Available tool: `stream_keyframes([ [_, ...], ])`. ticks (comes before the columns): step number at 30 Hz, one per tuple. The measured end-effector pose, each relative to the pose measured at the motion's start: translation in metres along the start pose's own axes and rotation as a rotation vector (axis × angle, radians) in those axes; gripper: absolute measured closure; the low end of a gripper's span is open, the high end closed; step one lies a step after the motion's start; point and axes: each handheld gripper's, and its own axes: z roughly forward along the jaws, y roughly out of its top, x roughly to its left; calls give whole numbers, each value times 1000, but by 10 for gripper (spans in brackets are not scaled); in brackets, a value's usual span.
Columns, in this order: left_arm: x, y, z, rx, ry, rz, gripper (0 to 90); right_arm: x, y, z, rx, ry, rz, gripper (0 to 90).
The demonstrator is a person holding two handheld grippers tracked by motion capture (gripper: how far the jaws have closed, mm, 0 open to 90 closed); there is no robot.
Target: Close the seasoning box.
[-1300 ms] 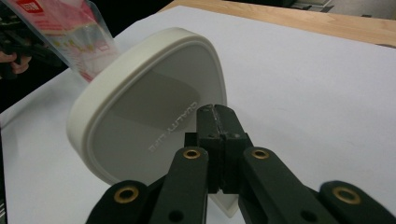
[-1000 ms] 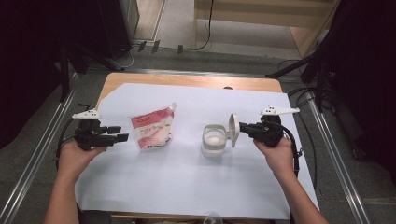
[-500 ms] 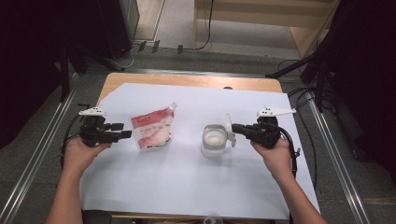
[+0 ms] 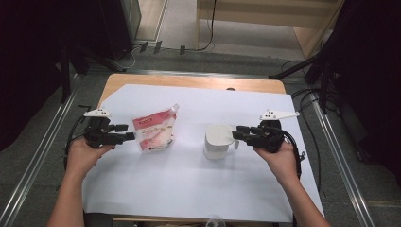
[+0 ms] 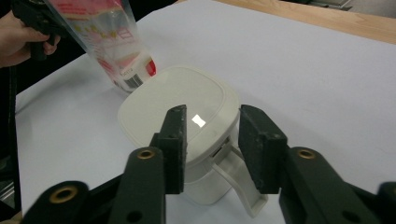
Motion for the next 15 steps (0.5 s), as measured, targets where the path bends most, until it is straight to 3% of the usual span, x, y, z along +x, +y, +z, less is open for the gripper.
stream_keyframes([
  [4,-1,0,1,-2,1,2,408,-1,-2,-3,-5,-14,-8,556],
  [9,-2,1,1,-6,-2,13,407,-4,-5,-7,-19,-46,-54,497],
  [15,-4,1,1,-4,2,15,406,-11,-10,-17,-31,-70,-48,484],
])
